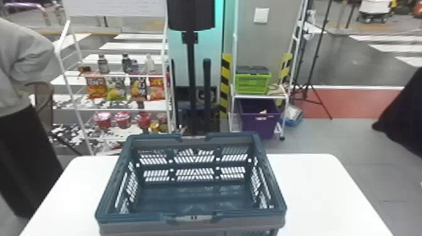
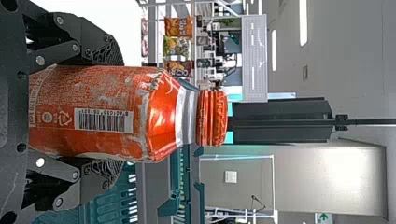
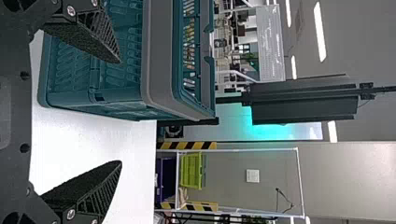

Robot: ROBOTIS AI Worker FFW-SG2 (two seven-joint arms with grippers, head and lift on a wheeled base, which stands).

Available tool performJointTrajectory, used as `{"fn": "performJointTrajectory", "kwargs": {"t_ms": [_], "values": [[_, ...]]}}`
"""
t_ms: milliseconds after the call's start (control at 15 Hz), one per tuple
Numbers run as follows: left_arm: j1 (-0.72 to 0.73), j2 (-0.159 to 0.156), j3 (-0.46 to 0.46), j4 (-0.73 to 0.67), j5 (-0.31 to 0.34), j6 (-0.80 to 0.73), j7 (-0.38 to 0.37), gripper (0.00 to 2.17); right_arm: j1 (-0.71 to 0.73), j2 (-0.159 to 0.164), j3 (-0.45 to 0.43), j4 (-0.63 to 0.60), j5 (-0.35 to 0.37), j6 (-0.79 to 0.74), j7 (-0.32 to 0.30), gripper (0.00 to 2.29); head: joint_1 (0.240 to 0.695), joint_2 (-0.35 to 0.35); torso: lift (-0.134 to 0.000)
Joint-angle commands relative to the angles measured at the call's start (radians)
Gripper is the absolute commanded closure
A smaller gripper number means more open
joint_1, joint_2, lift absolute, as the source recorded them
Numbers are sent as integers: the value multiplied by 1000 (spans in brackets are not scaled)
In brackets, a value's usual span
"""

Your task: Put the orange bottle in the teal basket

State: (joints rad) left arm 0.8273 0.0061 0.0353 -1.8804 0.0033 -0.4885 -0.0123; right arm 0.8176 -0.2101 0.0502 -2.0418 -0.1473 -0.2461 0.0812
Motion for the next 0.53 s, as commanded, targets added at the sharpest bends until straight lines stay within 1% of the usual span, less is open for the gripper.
{"fn": "performJointTrajectory", "kwargs": {"t_ms": [0, 467], "values": [[-2, -9, 0, 1, 1, 0, 0, 647, 0, 0, -1, 0, 0, 0, 0, 120, 499, 0, 0], [-2, -9, 0, -3, 6, 0, -5, 647, 2, -2, -1, -4, 0, 0, 0, 120, 499, 0, 0]]}}
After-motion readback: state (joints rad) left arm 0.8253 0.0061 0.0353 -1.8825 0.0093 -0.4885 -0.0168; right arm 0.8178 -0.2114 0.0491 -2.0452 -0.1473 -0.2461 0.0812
